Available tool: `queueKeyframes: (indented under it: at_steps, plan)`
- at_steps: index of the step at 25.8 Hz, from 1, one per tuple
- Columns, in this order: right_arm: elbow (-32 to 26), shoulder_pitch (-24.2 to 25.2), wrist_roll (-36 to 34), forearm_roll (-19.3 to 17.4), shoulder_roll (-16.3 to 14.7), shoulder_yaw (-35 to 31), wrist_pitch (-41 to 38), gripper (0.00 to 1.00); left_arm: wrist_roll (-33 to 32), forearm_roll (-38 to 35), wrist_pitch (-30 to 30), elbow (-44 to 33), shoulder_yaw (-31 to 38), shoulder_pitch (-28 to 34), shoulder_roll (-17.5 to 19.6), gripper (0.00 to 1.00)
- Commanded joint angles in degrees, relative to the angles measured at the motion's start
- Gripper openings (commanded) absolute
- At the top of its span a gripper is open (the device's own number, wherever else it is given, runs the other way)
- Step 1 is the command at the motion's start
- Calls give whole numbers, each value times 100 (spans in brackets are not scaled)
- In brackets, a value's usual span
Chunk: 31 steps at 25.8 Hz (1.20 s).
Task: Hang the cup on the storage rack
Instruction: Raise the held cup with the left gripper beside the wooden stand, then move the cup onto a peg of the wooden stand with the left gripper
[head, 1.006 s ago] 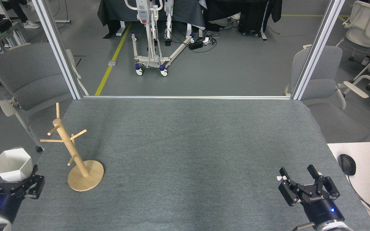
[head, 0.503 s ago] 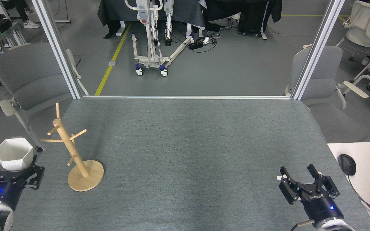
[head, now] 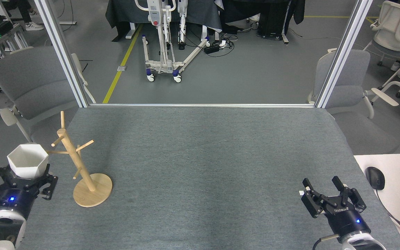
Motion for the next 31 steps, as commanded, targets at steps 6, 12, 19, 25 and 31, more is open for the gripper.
queueKeyframes:
  at_steps: [6, 12, 19, 25, 31]
  plan:
    - [72, -9, 4, 18, 1, 8, -23, 100, 0, -113, -46, -62, -138, 23, 1, 0]
    - [81, -35, 4, 27, 45, -1, -32, 100, 0, -289, -46, -62, -332, 41, -25, 0]
    - [107, -35, 4, 27, 54, 8, -6, 100, -9, -359, -46, -45, -551, 58, -34, 0]
    - [125, -44, -5, 18, 10, -1, 3, 100, -88, -359, -28, 8, -595, 49, -104, 26]
    - [125, -44, -14, 0, -17, -1, -15, 100, -114, -359, -2, 8, -595, 41, -201, 82]
